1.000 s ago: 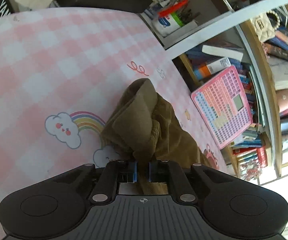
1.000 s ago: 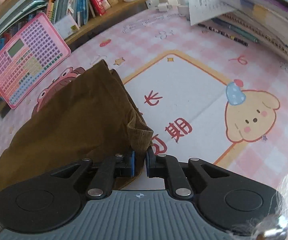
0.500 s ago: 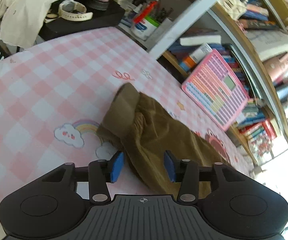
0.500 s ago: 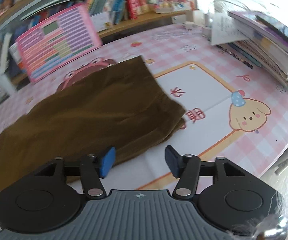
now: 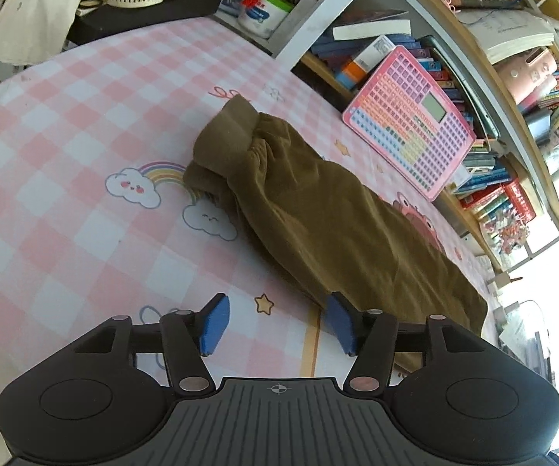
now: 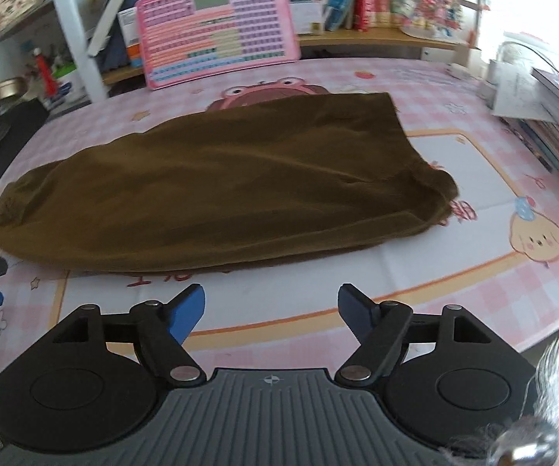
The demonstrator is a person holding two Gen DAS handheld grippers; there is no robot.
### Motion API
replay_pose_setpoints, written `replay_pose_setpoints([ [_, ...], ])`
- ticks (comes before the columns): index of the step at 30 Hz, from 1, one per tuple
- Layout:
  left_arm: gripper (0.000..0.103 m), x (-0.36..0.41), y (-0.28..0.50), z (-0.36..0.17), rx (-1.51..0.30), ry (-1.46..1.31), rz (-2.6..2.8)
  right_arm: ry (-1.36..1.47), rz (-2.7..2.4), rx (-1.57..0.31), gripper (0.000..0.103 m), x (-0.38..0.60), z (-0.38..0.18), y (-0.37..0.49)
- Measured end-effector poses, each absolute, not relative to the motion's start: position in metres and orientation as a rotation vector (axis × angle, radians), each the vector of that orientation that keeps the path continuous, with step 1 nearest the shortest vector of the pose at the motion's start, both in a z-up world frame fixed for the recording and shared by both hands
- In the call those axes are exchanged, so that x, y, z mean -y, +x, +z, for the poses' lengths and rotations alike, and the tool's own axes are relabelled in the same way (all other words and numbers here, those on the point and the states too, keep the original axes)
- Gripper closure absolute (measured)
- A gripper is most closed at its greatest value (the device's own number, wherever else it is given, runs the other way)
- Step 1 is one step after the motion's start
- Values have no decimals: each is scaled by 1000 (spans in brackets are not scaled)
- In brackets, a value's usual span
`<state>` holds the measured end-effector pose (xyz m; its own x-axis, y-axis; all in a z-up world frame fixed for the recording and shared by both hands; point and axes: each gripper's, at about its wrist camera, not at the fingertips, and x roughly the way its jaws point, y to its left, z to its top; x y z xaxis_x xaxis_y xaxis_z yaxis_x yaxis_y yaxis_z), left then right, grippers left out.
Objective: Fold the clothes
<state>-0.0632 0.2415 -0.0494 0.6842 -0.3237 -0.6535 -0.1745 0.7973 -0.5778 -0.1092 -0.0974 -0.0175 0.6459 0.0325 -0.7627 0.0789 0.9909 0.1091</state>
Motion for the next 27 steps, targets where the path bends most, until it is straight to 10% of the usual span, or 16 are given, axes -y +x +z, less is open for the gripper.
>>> replay_pose_setpoints([
  [27, 39, -268, -10, -82, -710, -1088, 71, -141, 180, -810, 24, 8, -34, 3],
])
